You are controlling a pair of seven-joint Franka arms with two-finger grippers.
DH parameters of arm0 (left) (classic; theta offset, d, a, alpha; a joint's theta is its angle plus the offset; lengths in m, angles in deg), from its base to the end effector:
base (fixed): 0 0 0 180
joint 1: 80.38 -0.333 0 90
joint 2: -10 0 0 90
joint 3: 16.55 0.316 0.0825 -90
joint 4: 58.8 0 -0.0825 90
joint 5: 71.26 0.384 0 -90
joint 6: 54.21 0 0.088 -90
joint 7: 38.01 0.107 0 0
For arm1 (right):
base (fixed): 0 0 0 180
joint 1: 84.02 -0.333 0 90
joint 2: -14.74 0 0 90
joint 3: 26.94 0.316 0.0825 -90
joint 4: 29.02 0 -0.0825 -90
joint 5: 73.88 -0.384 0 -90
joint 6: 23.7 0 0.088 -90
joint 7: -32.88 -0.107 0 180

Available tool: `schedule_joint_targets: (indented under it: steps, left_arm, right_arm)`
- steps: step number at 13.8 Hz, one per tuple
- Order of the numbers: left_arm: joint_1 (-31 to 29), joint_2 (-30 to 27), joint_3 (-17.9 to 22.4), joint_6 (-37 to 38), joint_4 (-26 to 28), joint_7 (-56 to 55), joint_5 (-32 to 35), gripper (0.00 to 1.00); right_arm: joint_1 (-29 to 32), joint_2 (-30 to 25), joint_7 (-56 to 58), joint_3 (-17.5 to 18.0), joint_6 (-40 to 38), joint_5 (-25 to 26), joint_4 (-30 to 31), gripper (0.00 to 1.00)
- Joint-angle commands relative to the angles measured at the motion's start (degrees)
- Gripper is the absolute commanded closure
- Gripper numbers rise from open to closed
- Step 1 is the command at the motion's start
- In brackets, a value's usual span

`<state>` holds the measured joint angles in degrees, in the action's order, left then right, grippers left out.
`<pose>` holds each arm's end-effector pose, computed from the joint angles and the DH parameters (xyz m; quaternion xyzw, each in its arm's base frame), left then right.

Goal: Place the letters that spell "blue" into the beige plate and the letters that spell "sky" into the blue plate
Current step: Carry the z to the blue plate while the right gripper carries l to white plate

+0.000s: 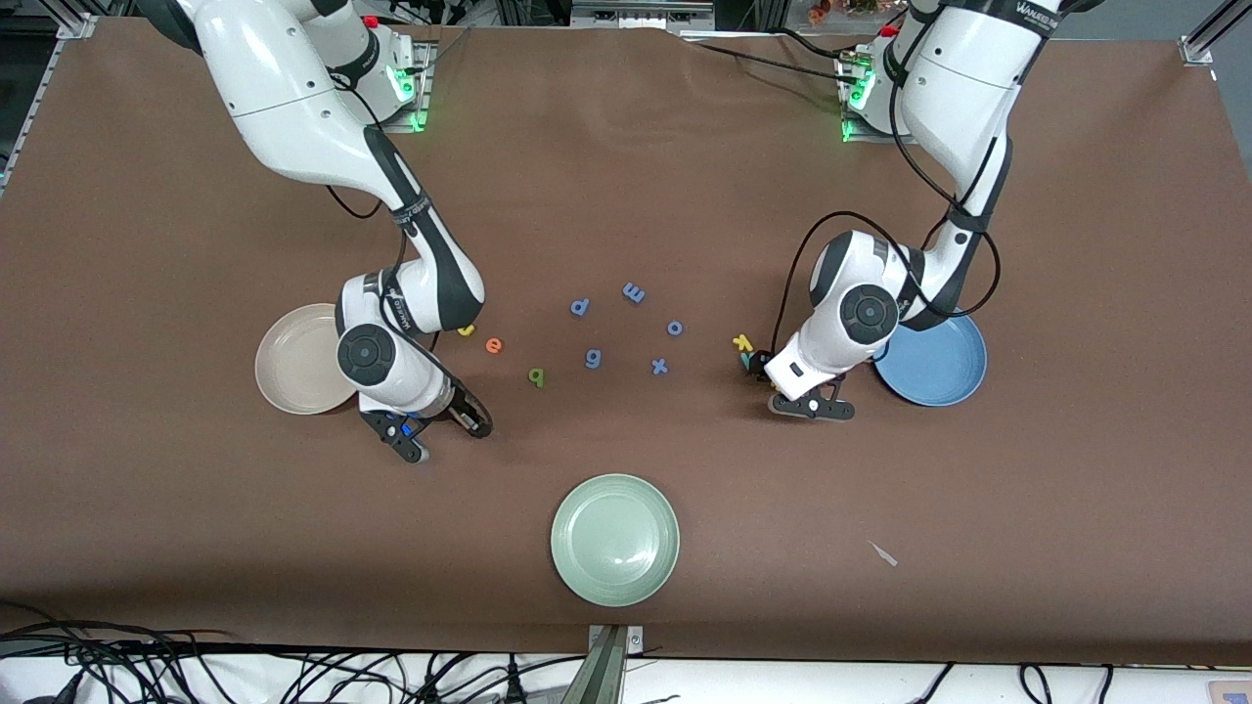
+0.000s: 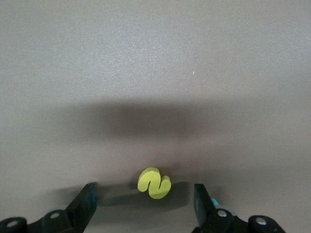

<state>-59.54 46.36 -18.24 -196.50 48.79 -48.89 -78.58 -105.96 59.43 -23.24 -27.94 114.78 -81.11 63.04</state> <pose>0.5836 -0.2407 0.1673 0.9976 -0.0477 -0.0276 0.0409 0.6486 0.2505 0.1723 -0.9383 0.3436 0.0107 0.0380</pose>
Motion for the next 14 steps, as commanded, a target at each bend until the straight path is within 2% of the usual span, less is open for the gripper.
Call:
schedule_joint_targets:
  steps: [1,2,6,10,12,14]
  left_arm:
    - [1.14,1.26,0.99,-0.1,-1.59,-0.11,-0.85,0.28]
    - [1.14,1.26,0.99,-0.1,-1.59,0.06,-0.85,0.37]
    - [1.14,1.26,0.99,-0.1,-1.5,0.33,-0.68,0.55]
    - [1.14,1.35,0.99,-0.1,-1.41,0.42,-0.68,0.7]
    - [1.14,1.26,1.0,-0.1,-1.41,0.5,-0.68,0.8]
    - [1.05,0.82,0.99,-0.01,-1.41,0.59,-0.59,0.83]
  right_arm:
    - [0.4,-0.12,0.4,0.83,1.44,-1.38,1.71,1.0]
    - [0.4,-0.12,0.39,0.74,1.44,-1.38,1.71,1.0]
    - [0.4,-0.21,0.57,0.74,1.36,-1.38,1.28,1.0]
    - [0.93,-1.43,2.84,0.22,-9.52,-0.51,-3.82,1.0]
    - [0.93,-6.51,8.89,-0.92,-14.27,-0.68,-0.16,1.0]
    - [0.93,-15.02,14.69,-2.59,-14.56,-0.33,8.96,1.0]
